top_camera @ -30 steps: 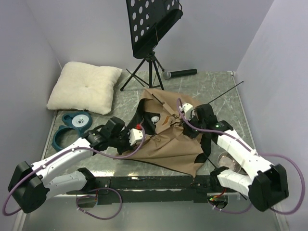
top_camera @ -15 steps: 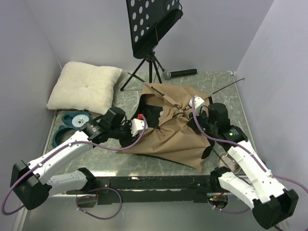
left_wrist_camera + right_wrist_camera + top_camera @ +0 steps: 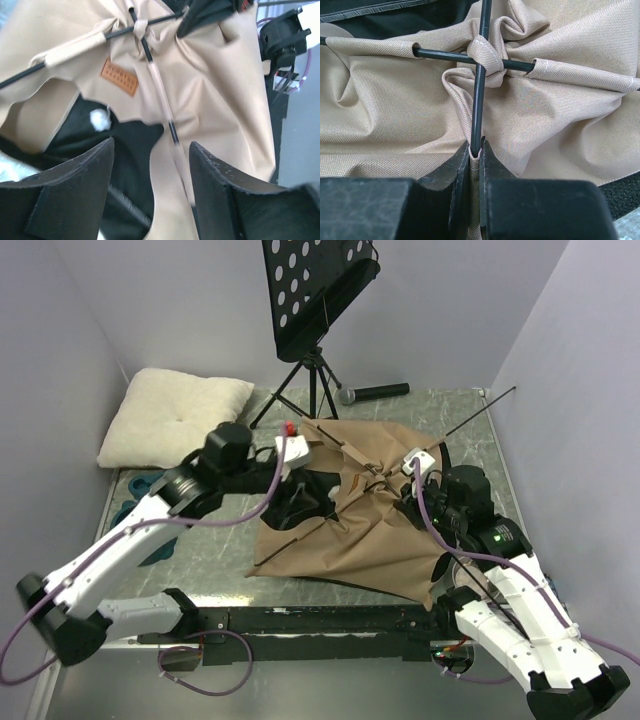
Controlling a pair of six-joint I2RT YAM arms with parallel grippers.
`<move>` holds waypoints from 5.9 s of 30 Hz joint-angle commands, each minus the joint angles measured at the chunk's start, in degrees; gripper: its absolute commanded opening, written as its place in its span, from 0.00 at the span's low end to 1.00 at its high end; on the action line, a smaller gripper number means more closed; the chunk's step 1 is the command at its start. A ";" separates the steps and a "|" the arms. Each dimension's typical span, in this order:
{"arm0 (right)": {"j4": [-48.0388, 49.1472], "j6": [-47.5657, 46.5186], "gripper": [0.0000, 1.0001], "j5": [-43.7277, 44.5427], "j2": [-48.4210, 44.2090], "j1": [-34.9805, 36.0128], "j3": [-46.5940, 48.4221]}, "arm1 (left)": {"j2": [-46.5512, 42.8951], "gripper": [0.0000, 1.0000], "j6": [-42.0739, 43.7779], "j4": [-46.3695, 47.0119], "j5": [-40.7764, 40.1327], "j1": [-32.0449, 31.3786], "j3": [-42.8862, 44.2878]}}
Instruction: Set up the pet tent
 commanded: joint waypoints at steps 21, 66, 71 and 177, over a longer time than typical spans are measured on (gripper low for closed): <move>6.79 -0.25 0.00 -2.03 -3.79 0.72 -0.11 | 14.55 0.01 -5.45 -0.77 -4.38 -7.94 -3.40; 23.04 8.80 1.00 -28.93 38.03 -24.77 6.92 | 8.74 0.01 4.57 -2.27 -6.22 -1.79 -14.75; 26.65 10.65 0.82 -27.52 43.83 -24.60 8.41 | 7.95 0.01 4.66 -2.71 -6.31 -1.70 -14.92; 10.05 28.41 0.00 -53.88 1.83 -32.69 41.11 | 30.18 0.95 -42.91 50.21 12.42 -22.52 69.87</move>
